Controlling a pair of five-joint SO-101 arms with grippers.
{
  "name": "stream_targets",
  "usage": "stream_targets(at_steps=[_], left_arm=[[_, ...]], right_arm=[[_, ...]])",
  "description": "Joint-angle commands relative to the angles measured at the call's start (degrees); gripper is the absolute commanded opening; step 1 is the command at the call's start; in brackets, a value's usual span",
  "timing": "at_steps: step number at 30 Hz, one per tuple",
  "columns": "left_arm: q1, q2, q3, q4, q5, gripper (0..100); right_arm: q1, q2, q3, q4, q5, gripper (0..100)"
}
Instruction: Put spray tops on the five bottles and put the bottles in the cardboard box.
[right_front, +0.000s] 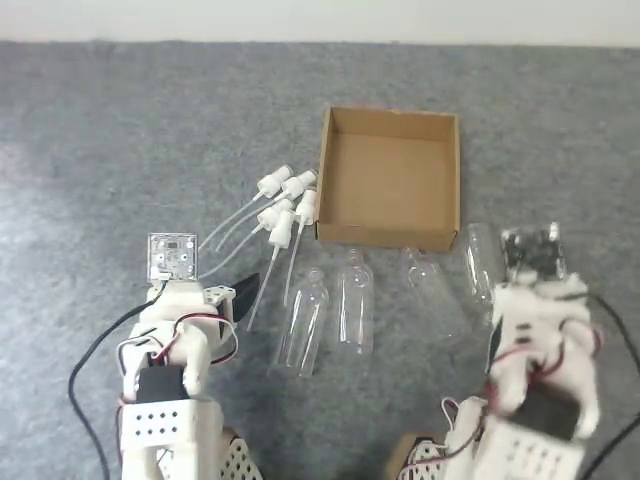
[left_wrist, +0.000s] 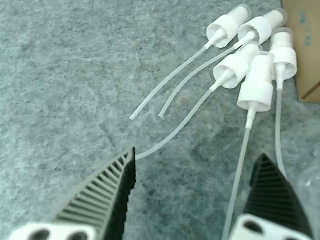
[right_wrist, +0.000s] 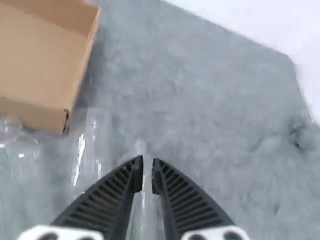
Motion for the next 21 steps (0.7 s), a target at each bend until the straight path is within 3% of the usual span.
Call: stream_targets(at_steps=[1, 8, 21], left_arm=[[0.0, -0.7, -0.3, 0.2, 0.4, 34], [-0.1, -0.7, -0.3, 0.2, 0.4, 34], [-0.1, -0.7, -0.3, 0.2, 0.4, 34]], right_arm=[[0.7, 24.1, -13.5, 1.5, -0.5, 5.2], [0.7, 56.9, -30.4, 9.5, 1.8, 27.0], [3.8, 80.9, -36.1, 2.8, 2.9, 26.2]])
